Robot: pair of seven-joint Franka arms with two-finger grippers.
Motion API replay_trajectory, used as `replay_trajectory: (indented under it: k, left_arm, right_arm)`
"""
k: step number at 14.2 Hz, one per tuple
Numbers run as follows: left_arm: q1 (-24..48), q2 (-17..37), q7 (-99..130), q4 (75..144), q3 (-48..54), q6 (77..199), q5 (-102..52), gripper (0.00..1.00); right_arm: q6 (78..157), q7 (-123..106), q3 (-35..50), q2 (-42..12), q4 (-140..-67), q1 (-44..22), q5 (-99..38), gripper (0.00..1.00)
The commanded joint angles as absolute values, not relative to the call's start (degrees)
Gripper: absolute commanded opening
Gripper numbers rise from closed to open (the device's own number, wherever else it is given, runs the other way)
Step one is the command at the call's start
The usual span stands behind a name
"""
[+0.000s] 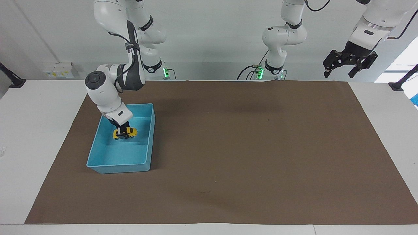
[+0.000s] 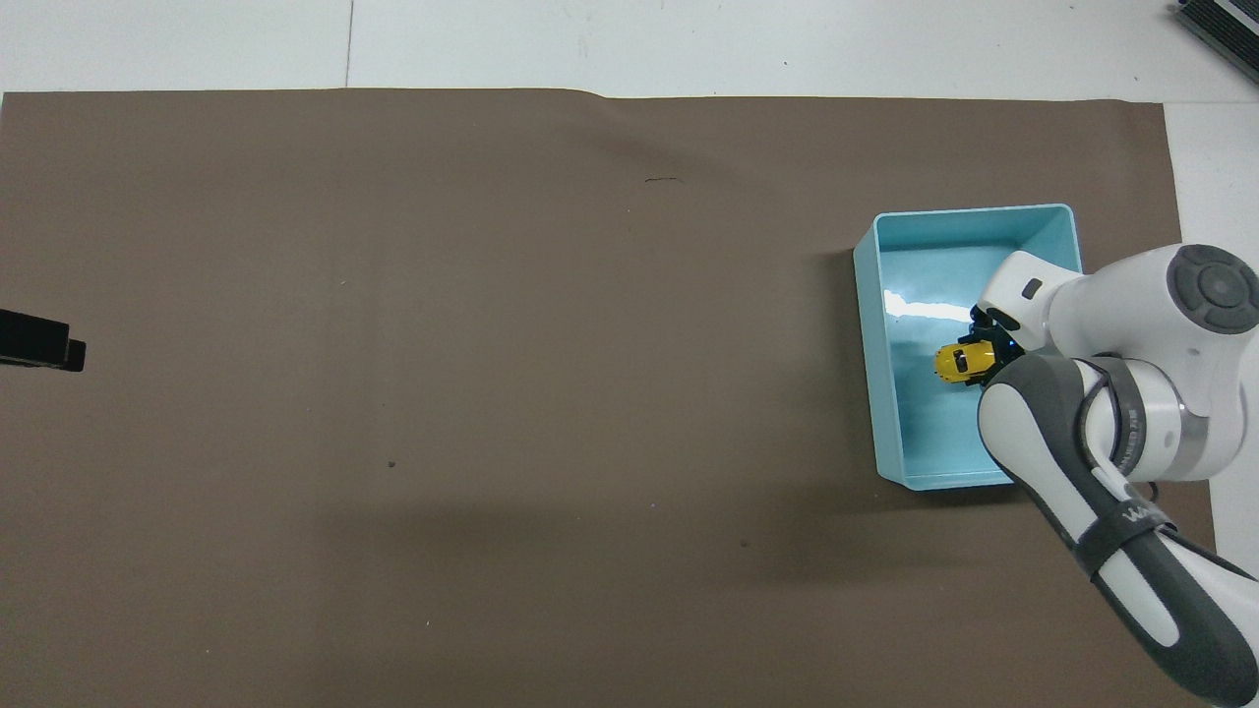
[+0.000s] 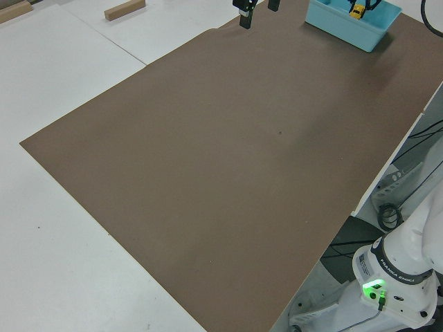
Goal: Wind up and store yellow beetle car
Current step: 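Lift the car over the rim into the box with the right gripper, then lower the car onto the box floor with the right gripper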
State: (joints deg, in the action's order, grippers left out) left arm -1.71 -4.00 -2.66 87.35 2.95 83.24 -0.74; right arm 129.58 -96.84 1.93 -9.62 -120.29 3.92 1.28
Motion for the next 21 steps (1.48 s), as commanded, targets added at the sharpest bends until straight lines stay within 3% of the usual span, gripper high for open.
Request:
replay_trajectory:
  k: [1,10,11,12,13,14,15,21]
  left_arm:
    - [-1.1,-5.3,-3.1,88.5,2.3,82.9,-1.2,1.00]
    - [-1.1,-5.3,-3.1,88.5,2.3,82.9,-1.3,1.00]
    - [-1.1,-5.3,-3.1,88.5,2.2,82.9,-1.3,1.00]
    - [-1.1,-5.3,-3.1,88.5,2.3,82.9,-1.3,1.00]
    - [-1.1,-5.3,-3.1,88.5,2.2,82.9,-1.3,1.00]
    - [-1.1,-5.3,-3.1,88.5,2.2,82.9,-1.3,1.00]
    - [-1.1,-5.3,-3.1,88.5,2.3,82.9,-1.3,1.00]
    - [-1.1,-5.3,-3.1,88.5,2.2,82.9,-1.3,1.00]
  right_arm:
    - [132.0,-98.0,2.2,-11.5,-121.0,4.7,2.0,0.00]
    - [136.1,-98.0,2.2,-13.3,-122.6,4.8,2.1,0.00]
    - [136.1,-98.0,2.2,-13.3,-122.6,4.7,2.0,0.12]
    - [136.0,-97.8,2.2,-13.4,-122.6,4.7,2.0,0.41]
    - [135.6,-97.5,2.2,-13.4,-122.4,4.7,2.0,0.78]
    - [135.4,-97.4,2.3,-13.4,-122.2,4.7,1.9,0.93]
    - [135.3,-97.2,2.2,-13.4,-122.2,4.6,1.8,1.00]
    - [134.9,-95.5,2.3,-13.5,-121.6,4.4,1.5,1.00]
